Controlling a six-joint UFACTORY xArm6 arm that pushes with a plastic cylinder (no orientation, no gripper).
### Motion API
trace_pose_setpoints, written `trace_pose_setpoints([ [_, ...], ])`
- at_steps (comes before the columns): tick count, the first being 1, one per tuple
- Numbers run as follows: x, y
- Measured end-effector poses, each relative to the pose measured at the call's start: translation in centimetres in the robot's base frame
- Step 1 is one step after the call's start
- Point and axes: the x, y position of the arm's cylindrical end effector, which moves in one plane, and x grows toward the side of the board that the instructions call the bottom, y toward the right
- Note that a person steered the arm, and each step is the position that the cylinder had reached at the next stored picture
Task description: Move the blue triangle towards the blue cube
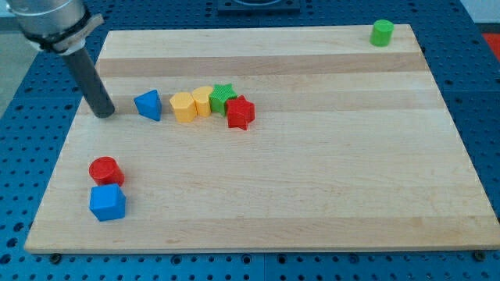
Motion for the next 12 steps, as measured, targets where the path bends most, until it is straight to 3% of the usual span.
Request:
trace_pose_setpoints([
  [1, -2.6, 2.5],
  [3, -2.5, 7.4],
  [8, -2.2, 7.5],
  [12, 3.9, 4.7],
])
